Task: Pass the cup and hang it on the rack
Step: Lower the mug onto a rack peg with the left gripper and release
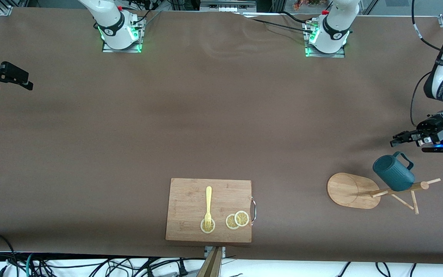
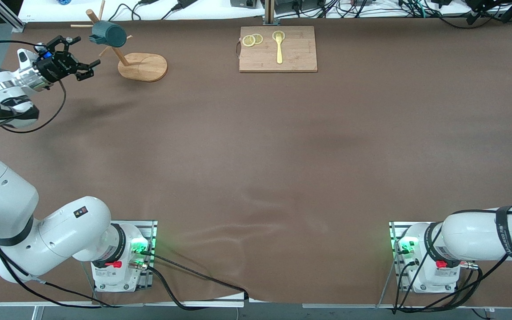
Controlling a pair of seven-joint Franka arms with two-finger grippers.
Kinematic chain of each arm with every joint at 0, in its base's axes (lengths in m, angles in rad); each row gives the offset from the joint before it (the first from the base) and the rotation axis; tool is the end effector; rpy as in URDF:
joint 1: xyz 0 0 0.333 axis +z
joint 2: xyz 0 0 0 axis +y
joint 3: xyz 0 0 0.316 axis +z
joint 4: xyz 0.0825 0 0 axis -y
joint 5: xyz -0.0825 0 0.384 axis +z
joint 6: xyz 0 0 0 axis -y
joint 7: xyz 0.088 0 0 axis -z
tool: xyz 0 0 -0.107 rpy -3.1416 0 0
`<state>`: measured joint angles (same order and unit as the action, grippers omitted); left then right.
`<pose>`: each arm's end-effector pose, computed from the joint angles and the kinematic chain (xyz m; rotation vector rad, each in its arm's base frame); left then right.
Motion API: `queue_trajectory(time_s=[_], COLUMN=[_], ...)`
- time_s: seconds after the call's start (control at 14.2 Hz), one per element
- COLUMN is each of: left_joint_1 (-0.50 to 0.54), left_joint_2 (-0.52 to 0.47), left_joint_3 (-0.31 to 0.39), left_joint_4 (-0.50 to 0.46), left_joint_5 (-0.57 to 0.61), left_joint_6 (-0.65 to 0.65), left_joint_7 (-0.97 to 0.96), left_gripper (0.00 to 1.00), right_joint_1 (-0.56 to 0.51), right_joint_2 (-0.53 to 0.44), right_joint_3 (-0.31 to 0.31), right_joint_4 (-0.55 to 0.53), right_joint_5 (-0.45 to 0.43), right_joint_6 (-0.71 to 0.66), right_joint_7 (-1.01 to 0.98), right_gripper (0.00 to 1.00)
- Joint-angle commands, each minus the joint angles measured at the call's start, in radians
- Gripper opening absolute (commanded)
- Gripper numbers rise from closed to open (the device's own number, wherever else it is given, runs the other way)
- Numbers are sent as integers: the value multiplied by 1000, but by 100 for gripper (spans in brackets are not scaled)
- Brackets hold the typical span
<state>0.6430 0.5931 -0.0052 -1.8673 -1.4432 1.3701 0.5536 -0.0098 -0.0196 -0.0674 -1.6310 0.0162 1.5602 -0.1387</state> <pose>0.5380 0.2479 0.2427 1.3873 0.5487 0.0598 0.5442 -0.0407 0.6060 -3.1163 -0.0955 0.0765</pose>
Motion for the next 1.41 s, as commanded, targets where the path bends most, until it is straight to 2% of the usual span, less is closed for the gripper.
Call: queue_trajectory(time_s=[0.0, 0.14, 0.35, 0.49, 0.78, 0.99, 1.2, 1.34], left_joint_1=[17, 17, -3, -54, -244, -403, -521, -546], left_joint_2=[-84, -136, -199, -252, -332, -406, -441, -475], left_joint_3=[1, 1, -18, -42, -42, -42, -44, -44], left_joint_4=[-1, 35, 193, 253, 325, 336, 384, 427], left_joint_5=[162, 295, 596, 773, 1028, 1249, 1439, 1483], left_joint_6=[-22, -22, -31, -29, -14, 55, 69, 69], left_joint_7=[-6, -11, -17, -44, -127, -249, -310, -314], left_gripper=[100, 100, 100, 100, 100, 100, 100, 100], right_joint_1=[-13, -13, -13, -13, -13, -13, -13, -13], right_joint_2=[6, 6, 6, 6, 6, 6, 6, 6], right_joint_3=[5, 5, 5, 5, 5, 5, 5, 5], right_joint_4=[19, 19, 19, 19, 19, 19, 19, 19], right_joint_5=[4, 4, 4, 4, 4, 4, 4, 4], right_joint_6=[-15, -15, -14, -15, -15, -15, -15, -15], right_joint_7=[-12, -13, -13, -13, -15, -16, -16, -16], right_gripper=[100, 100, 100, 100, 100, 100, 100, 100])
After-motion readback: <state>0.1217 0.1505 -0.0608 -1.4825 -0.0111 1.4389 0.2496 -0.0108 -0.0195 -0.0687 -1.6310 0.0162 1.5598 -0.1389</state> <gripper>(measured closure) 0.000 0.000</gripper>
